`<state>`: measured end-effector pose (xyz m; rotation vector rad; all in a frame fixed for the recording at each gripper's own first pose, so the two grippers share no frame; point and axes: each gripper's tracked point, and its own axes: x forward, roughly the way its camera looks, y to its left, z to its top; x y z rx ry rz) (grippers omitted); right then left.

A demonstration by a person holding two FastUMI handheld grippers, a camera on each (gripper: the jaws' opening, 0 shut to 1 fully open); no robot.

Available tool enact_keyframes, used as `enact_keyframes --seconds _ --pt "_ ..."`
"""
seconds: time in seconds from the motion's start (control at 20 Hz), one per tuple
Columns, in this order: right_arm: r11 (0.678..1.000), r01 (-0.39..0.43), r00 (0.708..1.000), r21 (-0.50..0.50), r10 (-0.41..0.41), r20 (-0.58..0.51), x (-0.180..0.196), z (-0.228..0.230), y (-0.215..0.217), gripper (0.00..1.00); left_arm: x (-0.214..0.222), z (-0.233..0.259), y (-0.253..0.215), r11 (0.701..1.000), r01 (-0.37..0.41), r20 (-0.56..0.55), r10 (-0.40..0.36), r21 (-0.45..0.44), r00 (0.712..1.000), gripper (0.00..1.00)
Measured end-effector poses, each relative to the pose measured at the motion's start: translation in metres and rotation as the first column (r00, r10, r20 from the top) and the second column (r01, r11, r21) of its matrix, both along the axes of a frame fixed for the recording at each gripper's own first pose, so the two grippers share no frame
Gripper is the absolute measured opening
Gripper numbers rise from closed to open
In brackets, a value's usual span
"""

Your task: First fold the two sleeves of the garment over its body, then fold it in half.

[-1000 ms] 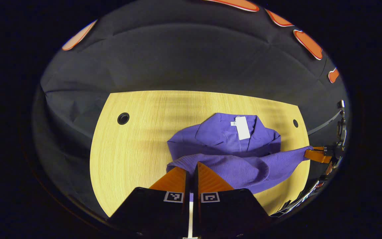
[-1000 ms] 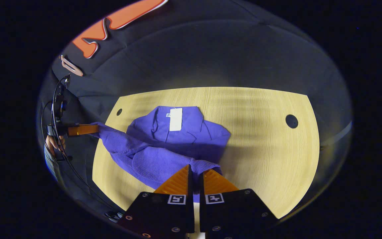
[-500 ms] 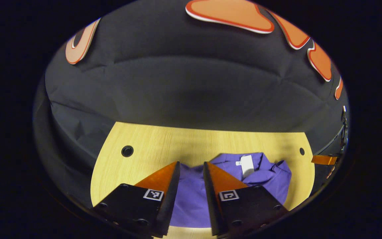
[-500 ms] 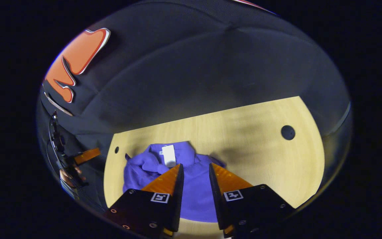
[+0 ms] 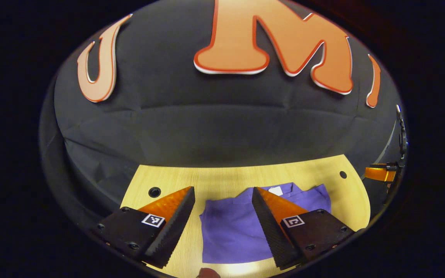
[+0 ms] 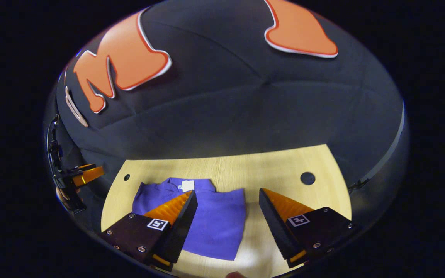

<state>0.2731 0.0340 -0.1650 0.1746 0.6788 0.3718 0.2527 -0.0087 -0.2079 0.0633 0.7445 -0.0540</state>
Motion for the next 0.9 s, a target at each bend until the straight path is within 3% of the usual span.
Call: enact_keyframes --seconds 0.3,0.55,0.85,0.9 --pt "0.999 0.025 0.979 -0.028 -0.019 0.204 -0.038 0.073 -0.001 0.96 -0.049 0.089 -0.007 1.0 0.004 0.189 -0.005 0.008 0.982 0.96" --pt "0.996 0.075 0.937 -0.039 -0.057 0.345 -0.077 0.124 0.001 0.95 -0.093 0.142 0.007 1.0 -0.027 0.319 0.026 -0.003 0.947 0.96" --pt "0.986 0.133 0.877 -0.103 -0.069 0.476 -0.125 0.153 0.006 0.95 -0.146 0.17 0.009 0.999 -0.029 0.424 0.016 0.023 0.905 0.95" --pt "0.985 0.144 0.869 -0.1 -0.078 0.488 -0.136 0.158 0.005 1.0 -0.154 0.174 0.009 0.999 -0.03 0.446 0.018 0.022 0.895 0.98"
